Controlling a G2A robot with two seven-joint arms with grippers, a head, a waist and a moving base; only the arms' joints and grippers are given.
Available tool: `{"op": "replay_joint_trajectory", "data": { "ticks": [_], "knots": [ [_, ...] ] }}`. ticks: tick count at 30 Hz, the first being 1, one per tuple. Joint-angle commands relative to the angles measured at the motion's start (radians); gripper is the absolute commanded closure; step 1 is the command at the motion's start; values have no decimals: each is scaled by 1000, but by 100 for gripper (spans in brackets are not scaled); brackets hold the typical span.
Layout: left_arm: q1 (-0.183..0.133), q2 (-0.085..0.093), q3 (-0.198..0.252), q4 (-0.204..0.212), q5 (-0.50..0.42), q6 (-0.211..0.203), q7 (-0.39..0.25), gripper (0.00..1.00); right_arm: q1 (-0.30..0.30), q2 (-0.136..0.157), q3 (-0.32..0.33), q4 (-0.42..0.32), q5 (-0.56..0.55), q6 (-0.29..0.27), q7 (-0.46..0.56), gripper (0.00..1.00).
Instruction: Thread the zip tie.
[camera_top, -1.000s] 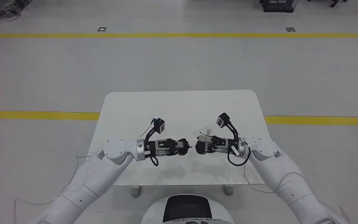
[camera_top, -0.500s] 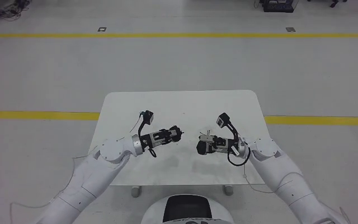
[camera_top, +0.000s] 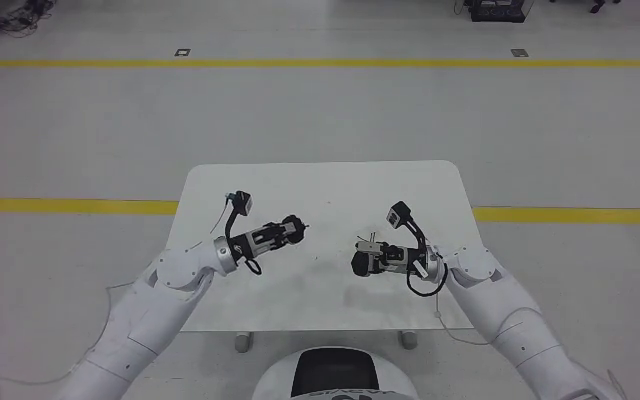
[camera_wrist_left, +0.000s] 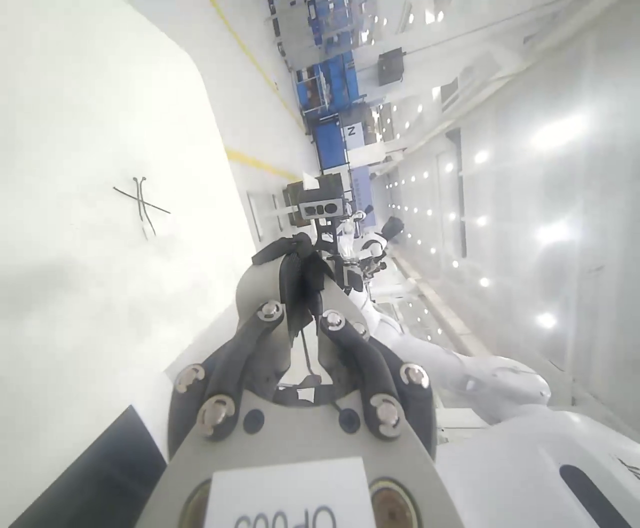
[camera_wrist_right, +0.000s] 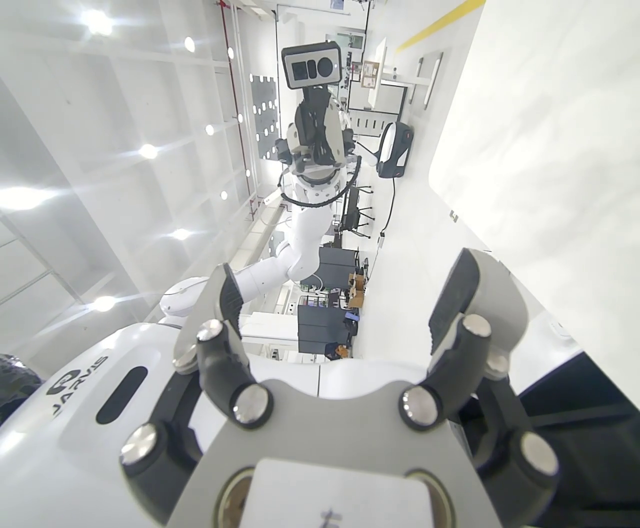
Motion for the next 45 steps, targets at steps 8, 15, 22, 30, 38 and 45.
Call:
{"op": "replay_joint_trajectory", "data": {
  "ticks": [8, 15, 22, 30, 38, 45],
  "knots": [
    [0, 0, -1, 0, 0, 0, -2, 100, -15, 39, 84, -157, -302, 316, -153, 0],
    [0, 0, -1, 0, 0, 0, -2, 100, 5, 47, 65, -221, -454, 477, -180, 0],
    [0, 0, -1, 0, 0, 0, -2, 100, 5, 47, 63, -230, -480, 494, -209, 0],
    [0, 0, -1, 0, 0, 0, -2, 100, 116, 33, -12, -174, -671, 648, -180, 0],
    [0, 0, -1, 0, 0, 0, -2, 100, 307, -60, -152, 76, -818, 648, -85, 0],
    [0, 0, -1, 0, 0, 0, -2, 100, 326, -79, -176, 85, -860, 648, -60, 0]
  ]
}}
